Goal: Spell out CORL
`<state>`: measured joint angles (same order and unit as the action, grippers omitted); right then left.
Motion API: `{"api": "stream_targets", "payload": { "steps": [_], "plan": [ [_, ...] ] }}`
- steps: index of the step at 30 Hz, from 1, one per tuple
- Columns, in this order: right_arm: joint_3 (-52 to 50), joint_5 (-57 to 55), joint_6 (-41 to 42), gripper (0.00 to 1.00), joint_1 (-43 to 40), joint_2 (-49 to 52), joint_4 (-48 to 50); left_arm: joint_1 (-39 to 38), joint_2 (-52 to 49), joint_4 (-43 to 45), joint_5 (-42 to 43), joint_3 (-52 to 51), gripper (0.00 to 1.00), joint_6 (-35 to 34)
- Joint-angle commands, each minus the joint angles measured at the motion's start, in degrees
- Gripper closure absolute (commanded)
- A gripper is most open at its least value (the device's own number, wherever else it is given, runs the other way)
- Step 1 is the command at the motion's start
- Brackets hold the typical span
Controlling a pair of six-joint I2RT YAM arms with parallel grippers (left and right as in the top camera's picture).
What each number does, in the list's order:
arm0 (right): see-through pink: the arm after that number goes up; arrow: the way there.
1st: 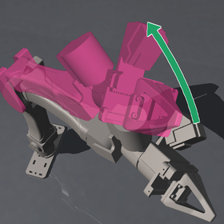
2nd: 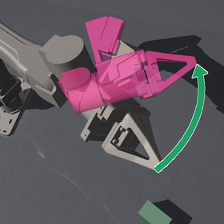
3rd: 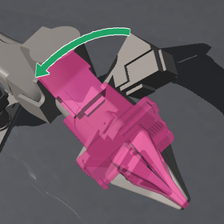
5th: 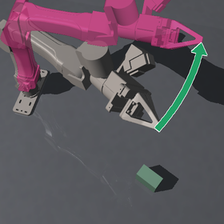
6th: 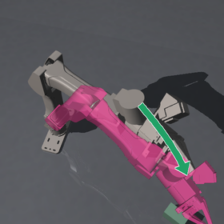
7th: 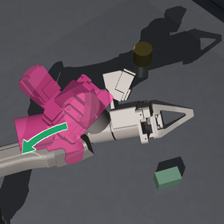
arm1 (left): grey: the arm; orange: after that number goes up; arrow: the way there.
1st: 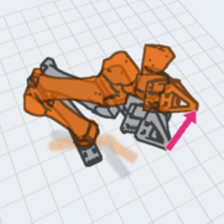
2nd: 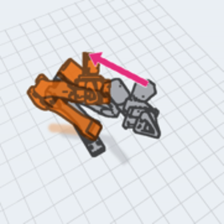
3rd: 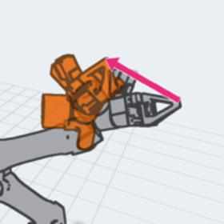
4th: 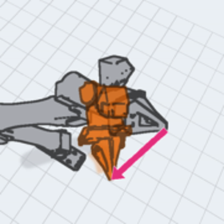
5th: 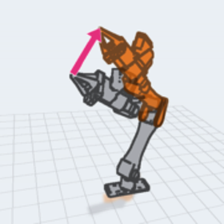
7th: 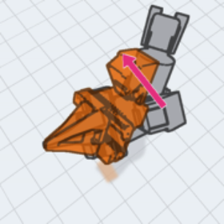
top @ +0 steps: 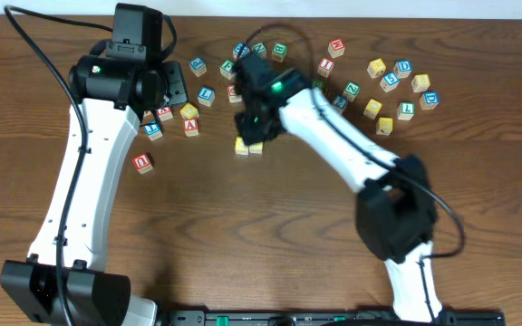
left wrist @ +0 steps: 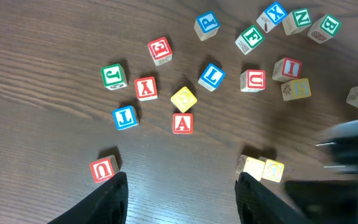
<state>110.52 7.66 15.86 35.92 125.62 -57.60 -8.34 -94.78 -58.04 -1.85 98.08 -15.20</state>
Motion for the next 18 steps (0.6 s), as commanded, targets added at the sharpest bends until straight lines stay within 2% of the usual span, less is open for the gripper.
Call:
{"api": "stream_targets", "payload": {
  "steps": [1, 12, 18],
  "plan": [
    [0.04, -1.55, -0.52, 0.99, -2.93, -1.51, 2.21, 0.13, 0.46, 0.07, -0.13, 0.39, 0.45, -0.50],
    [-0.02, 2.14, -9.66, 0.99, -4.76, 6.71, 9.55, 0.13, 0.44, 0.04, -0.15, 0.39, 0.45, -0.50],
    [-0.11, 3.21, -10.88, 0.99, -4.79, 9.79, 10.93, 0.13, 0.46, -0.17, -0.13, 0.39, 0.45, -0.50]
  ]
}}
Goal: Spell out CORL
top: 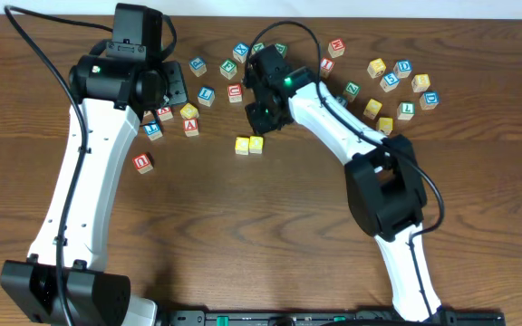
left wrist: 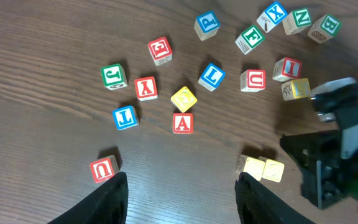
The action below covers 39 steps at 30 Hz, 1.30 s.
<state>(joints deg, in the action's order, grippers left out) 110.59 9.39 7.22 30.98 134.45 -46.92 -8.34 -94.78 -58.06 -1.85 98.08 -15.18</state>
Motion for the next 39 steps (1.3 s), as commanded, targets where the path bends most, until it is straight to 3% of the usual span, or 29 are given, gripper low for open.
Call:
{"api": "stream_targets", "payload": {
  "steps": [1, 39],
  "plan": [
    [-0.22, 1.90, -2.25, 0.99, 0.26, 1.22, 0.26, 0.13, 0.46, -0.15, -0.13, 0.39, 0.45, -0.52],
    [-0.37, 3.45, -3.23, 0.99, 1.36, 1.22, -2.40, 0.13, 0.46, -0.13, -0.13, 0.39, 0.45, -0.52]
  ]
}}
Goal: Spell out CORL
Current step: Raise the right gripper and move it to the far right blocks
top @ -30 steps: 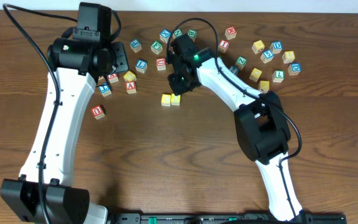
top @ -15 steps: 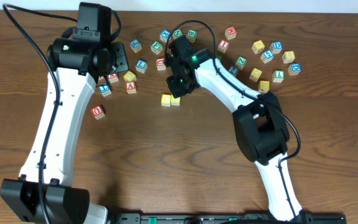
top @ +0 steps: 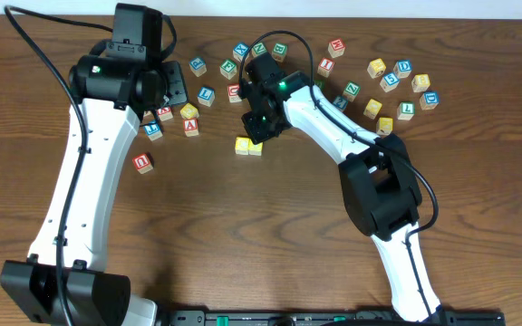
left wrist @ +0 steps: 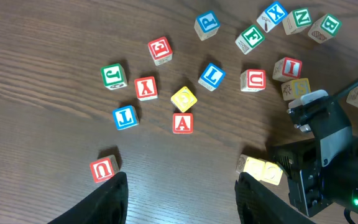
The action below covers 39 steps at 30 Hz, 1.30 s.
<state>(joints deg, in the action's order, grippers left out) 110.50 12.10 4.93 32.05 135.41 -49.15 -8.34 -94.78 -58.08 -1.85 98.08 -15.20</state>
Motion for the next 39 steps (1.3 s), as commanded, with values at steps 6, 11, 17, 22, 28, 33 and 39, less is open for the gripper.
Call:
{"api": "stream_targets", "payload": {
  "steps": [6, 11, 17, 22, 28, 33, 39],
  "plan": [
    [-0.28, 0.74, -0.94, 0.99, 0.28, 0.26, -0.15, 0.13, 0.46, -0.11, -0.13, 0.39, 0.45, -0.50],
    [0.04, 0.76, -0.81, 0.99, 0.09, 0.24, 0.79, 0.13, 0.44, -0.09, -0.13, 0.39, 0.45, -0.50],
    [4.70, 2.23, -0.48, 0.97, -1.66, 0.24, -2.64, 0.13, 0.44, 0.35, -0.15, 0.39, 0.45, -0.50],
    [11.30, 2.25, -0.28, 0.95, -3.21, 0.24, -8.31, 0.13, 0.46, 0.33, -0.15, 0.39, 0.45, -0.50],
    [22.27, 2.23, -0.28, 0.87, -5.16, 0.24, -18.16, 0.13, 0.44, 0.26, -0.13, 0.39, 0.45, -0.52],
    [32.76, 2.21, -0.31, 0.80, -7.45, 0.24, -27.58, 0.13, 0.44, 0.28, -0.13, 0.39, 0.45, -0.52],
    [45.18, 2.21, -0.31, 0.67, -12.59, 0.24, -36.70, 0.13, 0.44, -0.31, 1.11, 0.39, 0.45, -1.16]
  ]
}}
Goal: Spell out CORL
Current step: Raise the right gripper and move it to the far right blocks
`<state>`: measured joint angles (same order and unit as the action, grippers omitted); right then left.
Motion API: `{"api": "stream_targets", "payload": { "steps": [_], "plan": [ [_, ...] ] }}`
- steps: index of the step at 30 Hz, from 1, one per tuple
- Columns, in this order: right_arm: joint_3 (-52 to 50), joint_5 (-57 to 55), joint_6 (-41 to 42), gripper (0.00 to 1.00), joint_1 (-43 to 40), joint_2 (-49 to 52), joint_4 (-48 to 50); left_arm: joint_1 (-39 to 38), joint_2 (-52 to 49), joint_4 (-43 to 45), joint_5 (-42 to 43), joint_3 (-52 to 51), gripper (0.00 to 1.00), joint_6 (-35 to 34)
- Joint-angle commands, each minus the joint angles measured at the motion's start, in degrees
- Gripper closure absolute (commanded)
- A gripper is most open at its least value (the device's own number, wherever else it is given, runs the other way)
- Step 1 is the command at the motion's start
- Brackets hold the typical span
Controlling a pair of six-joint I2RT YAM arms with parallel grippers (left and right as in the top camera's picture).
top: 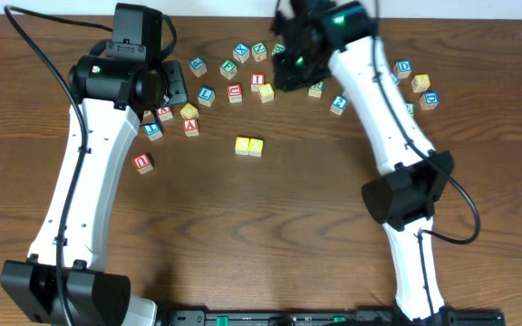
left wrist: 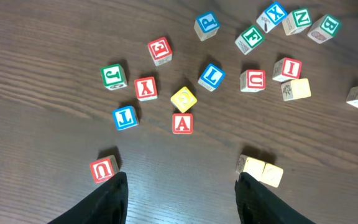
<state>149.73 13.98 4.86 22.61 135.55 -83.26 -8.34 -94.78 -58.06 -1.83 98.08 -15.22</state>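
Two yellow blocks (top: 249, 146) sit side by side at mid-table; in the left wrist view the yellow pair (left wrist: 261, 170) lies by my right fingertip, its letters too faint to read. A blue L block (left wrist: 211, 76), a blue R block (left wrist: 207, 22) and a green R block lie among the scattered letters. My left gripper (left wrist: 182, 199) hangs open over bare wood, nothing between its fingers. My right gripper (top: 285, 71) is raised over the blocks at the back centre; its jaws are hidden.
Several more letter blocks are strewn along the back of the table (top: 270, 208), from a red U block (top: 142, 162) at the left to a cluster (top: 406, 86) at the right. A yellow block (top: 265, 91) and a red I block (top: 257, 82) lie just left of the right gripper.
My right arm has left the yellow pair and now reaches high over the back-centre blocks. It no longer shows in the left wrist view. The left arm has not moved.
My right gripper was down on the yellow pair, then just behind it, then at the pair again. Now it is away at the back of the table, and the two yellow blocks stay together at mid-table. The left gripper stayed open throughout.
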Motion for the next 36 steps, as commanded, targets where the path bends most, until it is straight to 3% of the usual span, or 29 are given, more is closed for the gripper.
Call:
{"api": "stream_targets", "payload": {
  "steps": [1, 10, 15, 21, 30, 36],
  "plan": [
    [7.89, 0.33, -0.24, 0.64, -4.11, 0.11, -4.04, 0.13, 0.44, -0.33, 1.64, 0.39, 0.45, -1.16],
    [16.39, -0.50, 1.73, 0.41, -12.15, 0.11, -13.60, 0.13, 0.44, -0.35, 2.71, 0.39, 0.45, -1.18],
    [14.08, -0.70, 5.42, 0.39, -13.94, 0.55, -11.17, 0.13, 0.44, -0.04, 2.69, 0.39, 0.45, -1.38],
    [4.70, -9.01, 9.94, 0.39, -12.28, 0.55, -3.37, 0.13, 0.44, 0.00, 2.71, 0.39, 0.45, -1.38],
    [-13.29, -7.17, 12.92, 0.39, -10.86, 0.55, 17.46, 0.11, 0.44, 0.07, 2.71, 0.39, 0.45, -1.40],
    [-19.65, -8.52, 12.90, 0.39, -8.79, 0.55, 25.00, 0.13, 0.44, 0.09, 2.71, 0.39, 0.45, -1.38]
  ]
}}
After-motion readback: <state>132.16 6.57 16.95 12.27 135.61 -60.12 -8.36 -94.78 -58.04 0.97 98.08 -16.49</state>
